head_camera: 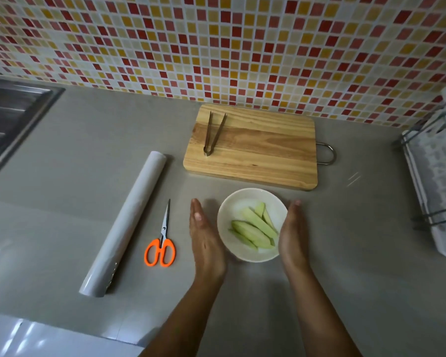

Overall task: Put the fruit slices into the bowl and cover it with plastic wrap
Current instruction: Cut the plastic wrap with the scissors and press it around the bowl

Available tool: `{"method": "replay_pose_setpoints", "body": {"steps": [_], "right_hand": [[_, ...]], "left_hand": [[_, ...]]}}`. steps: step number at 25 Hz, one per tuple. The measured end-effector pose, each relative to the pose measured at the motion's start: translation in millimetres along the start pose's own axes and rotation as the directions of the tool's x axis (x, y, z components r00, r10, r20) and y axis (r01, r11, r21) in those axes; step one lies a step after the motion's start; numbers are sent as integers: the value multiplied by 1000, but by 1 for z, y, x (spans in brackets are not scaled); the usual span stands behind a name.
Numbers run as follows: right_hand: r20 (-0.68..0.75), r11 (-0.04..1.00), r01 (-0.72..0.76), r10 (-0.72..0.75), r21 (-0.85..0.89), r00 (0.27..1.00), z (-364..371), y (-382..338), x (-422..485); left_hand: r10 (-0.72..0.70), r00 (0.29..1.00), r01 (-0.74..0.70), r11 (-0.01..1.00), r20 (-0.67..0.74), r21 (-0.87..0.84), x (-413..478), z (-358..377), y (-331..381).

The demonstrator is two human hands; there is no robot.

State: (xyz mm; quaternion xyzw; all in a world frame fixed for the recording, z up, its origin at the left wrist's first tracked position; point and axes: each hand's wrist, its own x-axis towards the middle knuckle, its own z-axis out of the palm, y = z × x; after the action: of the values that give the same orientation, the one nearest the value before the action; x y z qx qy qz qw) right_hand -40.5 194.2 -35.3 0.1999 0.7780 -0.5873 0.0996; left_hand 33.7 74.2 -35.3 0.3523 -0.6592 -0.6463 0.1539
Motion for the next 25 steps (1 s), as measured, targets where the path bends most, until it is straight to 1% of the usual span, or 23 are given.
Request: {"method": "replay_pose_setpoints", "body": {"steps": [1,2,3,4,6,7,9,10,11,12,13,15,16,17,19,20,22,23,25], "right_hand": [[8,988,131,-131,-82,991,-4,-1,2],[36,955,262,-260,-136,965,-7,-4,6],[89,917,368,-358,-154,929,-9,-6,11],[162,892,429,-406,-144,899,-11,-6,15],[277,903,422,-386,-82,880,-11,-1,15],[269,908,410,-376,-82,887,-11,5,12],[147,883,434,-412,-177,899,-10,15,7],[91,866,446,-437,-228,895,-12,18,7],[69,855,459,-456,-241,887,-14,19,8],[91,856,473,-465,-210,881,-16,18,12],[149,873,471,-452,-130,879,-16,17,15],[291,924,373,-381,84,878,-10,14,19],[327,935,301,-349,188,878,-4,15,18],[329,929,233,-324,287,887,2,16,18],[308,886,119,-278,447,910,11,21,15],[307,873,52,-226,485,925,14,24,14],[315,877,-87,-77,474,946,15,28,12],[318,888,-121,-29,444,948,15,28,13],[304,916,-126,4,381,953,15,28,13]], "left_hand": [[-10,1000,9,999,-14,-52,-20,1,-6],[-18,1000,17,996,-11,-91,-40,4,-12],[-13,1000,12,995,-3,-102,-56,10,-16],[2,1000,-1,995,18,-99,-63,15,-18],[-3,997,9,997,75,-78,-48,21,-14],[-30,995,39,995,98,-94,-31,19,-10],[-92,988,111,982,124,-155,4,10,-2],[-92,988,113,980,127,-167,15,5,0],[-65,989,85,985,136,-151,19,1,1],[-20,987,41,991,159,-126,19,-1,-1],[19,982,3,993,187,-116,17,0,-2],[62,974,-31,989,217,-144,18,4,-7],[59,973,-22,985,221,-170,20,6,-7],[48,975,-3,979,219,-204,24,9,-5],[7,976,63,947,216,-315,28,15,0],[-21,974,108,918,226,-381,29,17,0],[-82,966,191,866,246,-462,30,18,-2],[-95,959,215,857,265,-469,31,18,-2],[-95,945,244,842,314,-480,35,16,-4]]}}
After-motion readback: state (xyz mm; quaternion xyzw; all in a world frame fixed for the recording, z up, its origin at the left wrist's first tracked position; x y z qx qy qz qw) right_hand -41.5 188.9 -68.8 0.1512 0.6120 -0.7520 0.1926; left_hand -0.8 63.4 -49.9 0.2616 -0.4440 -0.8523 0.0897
